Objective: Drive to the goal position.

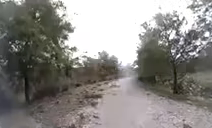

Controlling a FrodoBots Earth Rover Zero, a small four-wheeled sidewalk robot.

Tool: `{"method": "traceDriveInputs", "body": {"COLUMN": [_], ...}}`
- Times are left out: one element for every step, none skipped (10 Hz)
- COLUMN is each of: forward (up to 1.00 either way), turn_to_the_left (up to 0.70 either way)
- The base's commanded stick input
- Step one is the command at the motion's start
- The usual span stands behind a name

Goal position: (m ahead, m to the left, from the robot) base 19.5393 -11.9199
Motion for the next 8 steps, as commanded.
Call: {"method": "traceDriveInputs", "body": {"forward": [0.6,0.6,0.6,0.6,0.6,0.6,0.6,0.6], "turn_to_the_left": [0.0,0.0,0.0,0.0,0.0,0.0,0.0,0.0]}}
